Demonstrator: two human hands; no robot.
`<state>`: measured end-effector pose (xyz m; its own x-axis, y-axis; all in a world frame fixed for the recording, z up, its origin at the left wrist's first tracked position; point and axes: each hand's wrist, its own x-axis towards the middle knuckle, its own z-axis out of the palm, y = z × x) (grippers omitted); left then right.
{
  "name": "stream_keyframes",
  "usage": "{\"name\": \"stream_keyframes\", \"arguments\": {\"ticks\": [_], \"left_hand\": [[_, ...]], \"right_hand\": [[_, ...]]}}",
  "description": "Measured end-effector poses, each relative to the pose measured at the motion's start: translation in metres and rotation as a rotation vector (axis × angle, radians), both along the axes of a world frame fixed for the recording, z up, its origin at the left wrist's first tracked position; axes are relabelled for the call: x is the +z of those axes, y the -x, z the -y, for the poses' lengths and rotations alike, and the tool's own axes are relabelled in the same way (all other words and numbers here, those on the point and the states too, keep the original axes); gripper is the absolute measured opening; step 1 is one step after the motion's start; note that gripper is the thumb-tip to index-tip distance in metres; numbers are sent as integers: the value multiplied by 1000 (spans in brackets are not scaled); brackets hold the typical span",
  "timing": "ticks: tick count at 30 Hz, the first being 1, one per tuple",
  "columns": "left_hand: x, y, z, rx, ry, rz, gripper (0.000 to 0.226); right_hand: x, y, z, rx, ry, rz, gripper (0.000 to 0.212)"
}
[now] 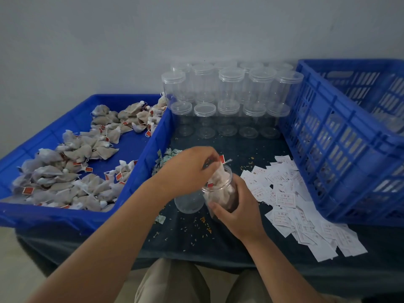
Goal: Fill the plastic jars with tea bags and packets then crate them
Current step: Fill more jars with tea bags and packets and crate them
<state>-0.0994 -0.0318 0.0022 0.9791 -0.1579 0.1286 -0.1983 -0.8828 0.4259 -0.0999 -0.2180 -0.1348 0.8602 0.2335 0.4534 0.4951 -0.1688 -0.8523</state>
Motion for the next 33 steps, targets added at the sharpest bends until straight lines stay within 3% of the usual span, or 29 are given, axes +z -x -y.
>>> {"name": "stream_keyframes", "arguments": {"ticks": [1, 4, 6, 8, 10, 14, 17, 19, 20, 22, 24, 25, 28, 30, 33], "left_hand": [[-3, -5, 3, 79, 66, -4, 27], [-5, -18, 9, 259, 197, -277, 57], [-7, -18, 9, 202, 323, -332, 43], [-9, -13, 7, 111, 388, -198, 19], [-12, -6, 5, 36, 328, -22, 10], [-14, 19, 7, -142, 19, 356, 10], [-11, 30, 5, -142, -122, 88, 28], [-8, 33, 4, -138, -93, -122, 35], [-7, 32, 1, -110, -2, -130, 36], [-8, 25, -11, 41, 177, 60, 34], [-13, 13, -29, 254, 142, 273, 28], [-20, 6, -40, 332, 29, 260, 24], [-49, -12, -61, 332, -418, -202, 45], [-67, -17, -61, 263, -448, -324, 55], [-86, -24, -60, 170, -278, -171, 39]], "right_hand": [[0, 1, -1, 13, 3, 15, 73], [-1, 1, -1, 43, 35, 47, 78], [-4, 0, -1, 56, 57, 61, 78], [-5, 0, -1, 54, 58, 69, 79], [-6, -1, -1, 40, 39, 49, 78], [-1, -1, 0, -8, -29, 43, 70], [0, -1, -2, -30, -18, 44, 72], [-1, -1, -4, -43, 39, 74, 73], [-2, -1, -4, -44, 50, 80, 73], [0, -1, -3, -55, 30, 53, 73], [3, 1, -1, -103, -13, 15, 74], [6, 2, -1, -130, -33, 2, 73], [11, 4, -3, -152, -61, -26, 71], [10, 3, -2, -140, -57, -45, 72], [5, 1, -1, -142, -43, -72, 75]]}}
